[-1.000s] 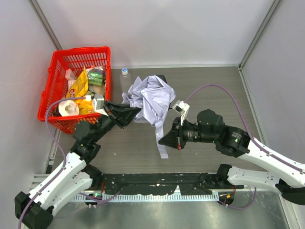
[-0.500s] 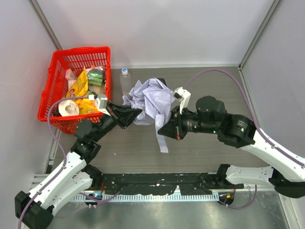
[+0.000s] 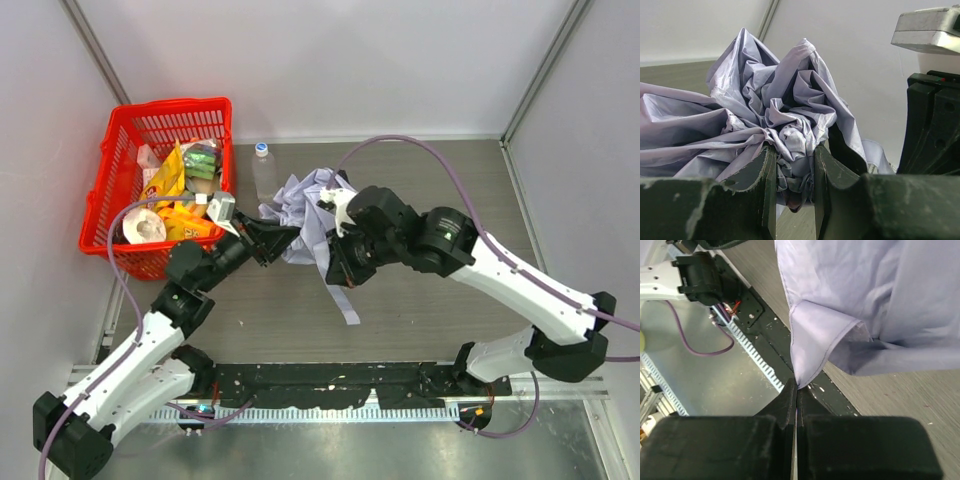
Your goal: Put away the umbrella
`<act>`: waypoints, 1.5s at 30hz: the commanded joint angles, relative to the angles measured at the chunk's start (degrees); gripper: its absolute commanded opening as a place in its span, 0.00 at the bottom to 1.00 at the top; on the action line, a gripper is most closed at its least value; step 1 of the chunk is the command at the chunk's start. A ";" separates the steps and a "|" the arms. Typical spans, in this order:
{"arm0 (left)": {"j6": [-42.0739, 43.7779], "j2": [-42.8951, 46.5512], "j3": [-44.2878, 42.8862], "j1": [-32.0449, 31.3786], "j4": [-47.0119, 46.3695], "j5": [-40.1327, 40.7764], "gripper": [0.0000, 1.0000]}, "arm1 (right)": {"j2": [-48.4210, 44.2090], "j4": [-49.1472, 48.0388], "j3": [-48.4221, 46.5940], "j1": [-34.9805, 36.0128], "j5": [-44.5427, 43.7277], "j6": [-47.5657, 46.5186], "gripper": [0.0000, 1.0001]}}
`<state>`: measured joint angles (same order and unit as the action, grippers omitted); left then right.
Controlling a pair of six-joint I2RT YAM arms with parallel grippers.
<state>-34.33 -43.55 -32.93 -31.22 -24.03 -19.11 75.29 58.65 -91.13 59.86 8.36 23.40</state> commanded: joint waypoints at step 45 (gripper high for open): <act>-36.07 -21.14 -4.07 -0.15 -46.37 8.30 0.00 | -34.50 -52.74 45.77 -10.72 -0.81 -3.79 0.80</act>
<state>-67.83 -66.87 -33.10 -31.22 -63.61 -12.14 40.51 19.14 -50.17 50.06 3.62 24.82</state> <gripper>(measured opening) 0.294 0.800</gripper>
